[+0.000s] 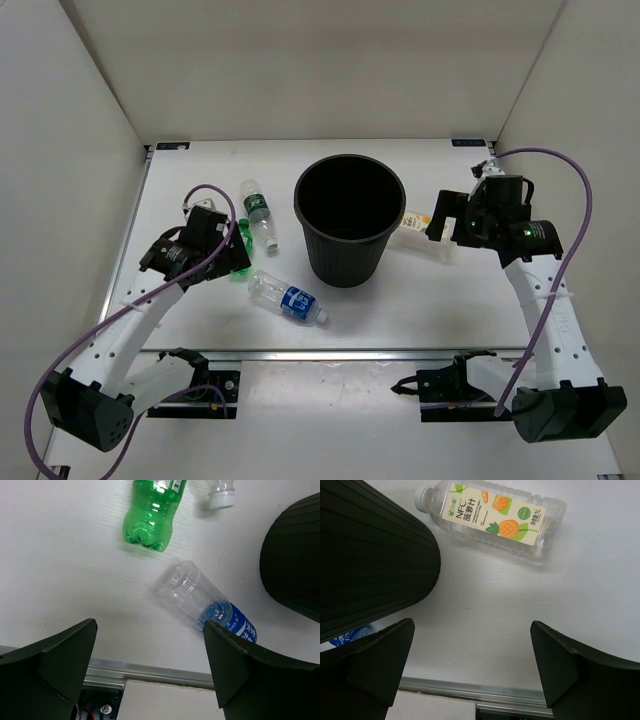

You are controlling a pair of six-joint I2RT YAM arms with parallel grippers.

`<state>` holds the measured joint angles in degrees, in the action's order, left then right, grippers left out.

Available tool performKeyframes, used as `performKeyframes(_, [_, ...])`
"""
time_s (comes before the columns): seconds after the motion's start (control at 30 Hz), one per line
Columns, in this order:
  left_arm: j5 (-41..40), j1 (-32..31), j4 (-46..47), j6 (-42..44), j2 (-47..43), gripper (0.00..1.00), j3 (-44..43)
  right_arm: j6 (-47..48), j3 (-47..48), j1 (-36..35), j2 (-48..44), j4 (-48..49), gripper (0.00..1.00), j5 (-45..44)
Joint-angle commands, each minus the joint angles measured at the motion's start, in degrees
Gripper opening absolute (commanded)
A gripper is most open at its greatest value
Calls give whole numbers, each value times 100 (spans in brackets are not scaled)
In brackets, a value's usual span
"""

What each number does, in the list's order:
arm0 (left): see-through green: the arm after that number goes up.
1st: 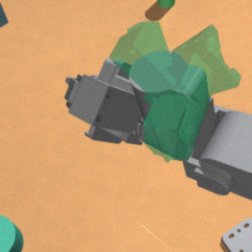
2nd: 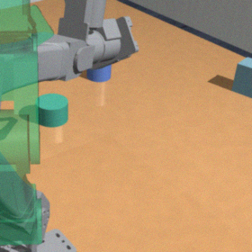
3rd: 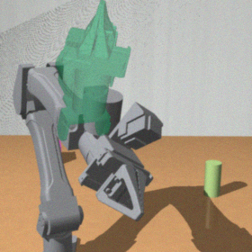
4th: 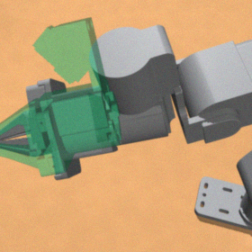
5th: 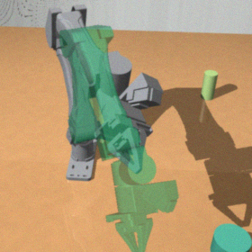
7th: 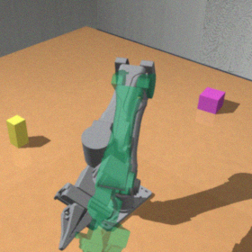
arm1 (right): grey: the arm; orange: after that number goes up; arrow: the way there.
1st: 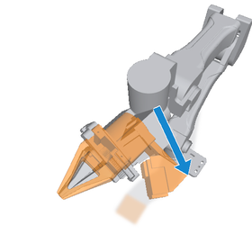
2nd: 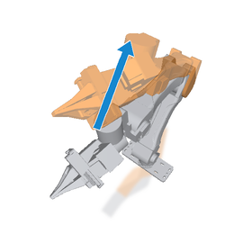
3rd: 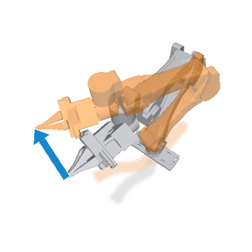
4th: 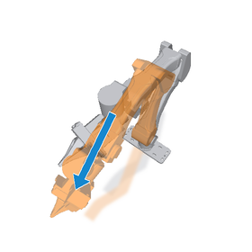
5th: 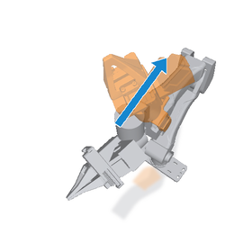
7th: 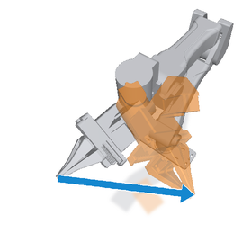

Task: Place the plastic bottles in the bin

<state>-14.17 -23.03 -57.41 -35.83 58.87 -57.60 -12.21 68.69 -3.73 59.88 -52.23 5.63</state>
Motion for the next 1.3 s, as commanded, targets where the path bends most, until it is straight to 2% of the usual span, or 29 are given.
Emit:
performKeyframes(0.0, [238,-44,-42,-178,-131,98,135,69,101,-93,85,151,99,105])
performKeyframes(0.13, [178,-246,-25,-459,-87,98,320,201,75,-198,-19,204,99,71])
performKeyframes(0.27, [205,-342,1,-994,36,99,460,43,-101,-383,-230,222,99,-711])
performKeyframes(0.4, [275,-571,273,-1680,186,99,645,17,-372,-305,-231,55,100,-993])
performKeyframes(0.8, [204,-1186,677,-2902,897,99,610,78,-813,364,-661,239,99,-791])
performKeyframes(0.93, [126,-1318,907,-2999,1231,99,523,140,-944,346,-670,108,99,-923])
performKeyframes(1.1, [-24,-1371,757,-3113,1601,99,513,174,-1050,627,-819,125,100,-1002])
performKeyframes(1.27, [-32,-1433,1275,-3096,2039,98,628,210,-1147,847,-890,151,99,-888])
